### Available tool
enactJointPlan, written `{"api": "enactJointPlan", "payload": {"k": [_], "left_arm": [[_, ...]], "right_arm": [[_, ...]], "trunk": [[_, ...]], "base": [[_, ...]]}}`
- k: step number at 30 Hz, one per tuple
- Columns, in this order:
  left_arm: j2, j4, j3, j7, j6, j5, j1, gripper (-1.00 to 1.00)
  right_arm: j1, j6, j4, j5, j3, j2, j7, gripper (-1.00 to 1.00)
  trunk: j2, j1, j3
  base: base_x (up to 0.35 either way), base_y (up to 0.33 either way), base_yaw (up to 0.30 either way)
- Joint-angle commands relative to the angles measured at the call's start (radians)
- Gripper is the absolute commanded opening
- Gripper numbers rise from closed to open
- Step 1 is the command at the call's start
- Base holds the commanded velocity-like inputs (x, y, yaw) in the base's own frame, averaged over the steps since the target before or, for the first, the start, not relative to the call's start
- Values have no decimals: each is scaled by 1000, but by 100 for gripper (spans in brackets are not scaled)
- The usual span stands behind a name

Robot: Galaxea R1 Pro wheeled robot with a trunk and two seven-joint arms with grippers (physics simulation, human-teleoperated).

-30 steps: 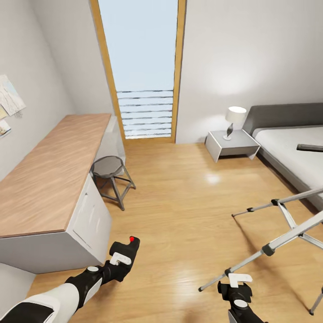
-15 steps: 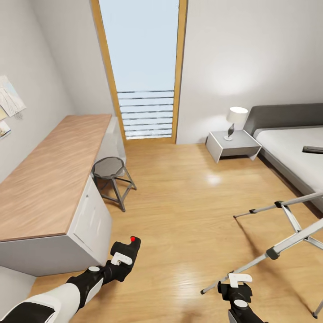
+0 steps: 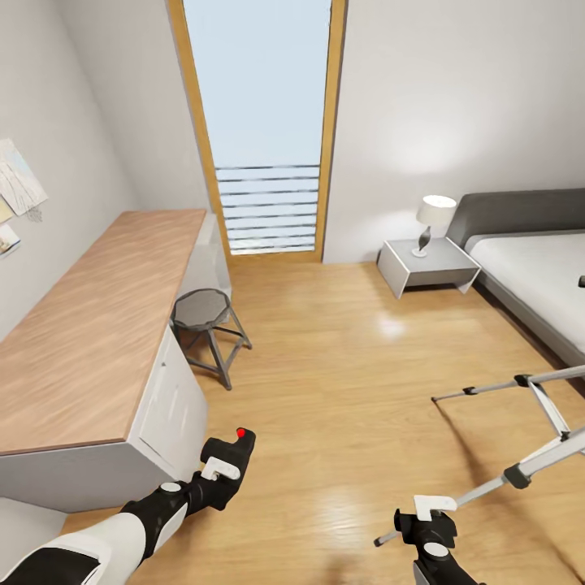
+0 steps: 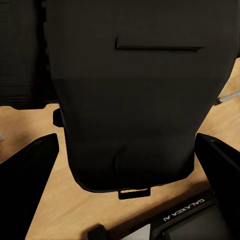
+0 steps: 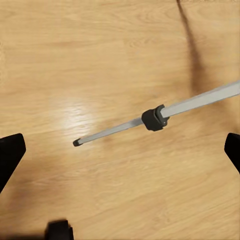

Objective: Attach the digital camera to the camera tripod in the bedroom.

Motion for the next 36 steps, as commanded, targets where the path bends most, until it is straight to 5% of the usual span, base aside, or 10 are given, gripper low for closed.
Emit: {"api": "enactJointPlan", "payload": {"k": [1,36], "left_arm": [[0,1,-4,-1,-6,-3,-1,-100],[-5,1,-4,-1,-6,-4,-1,-100]], "right_arm": [[-1,-2,1,4,1,0,-4,100],[-1,0,0,4,1,1,-1,100]], "trunk": [[-2,0,-1],[-2,0,0]], "base": [[14,12,0],[99,28,-62]]}}
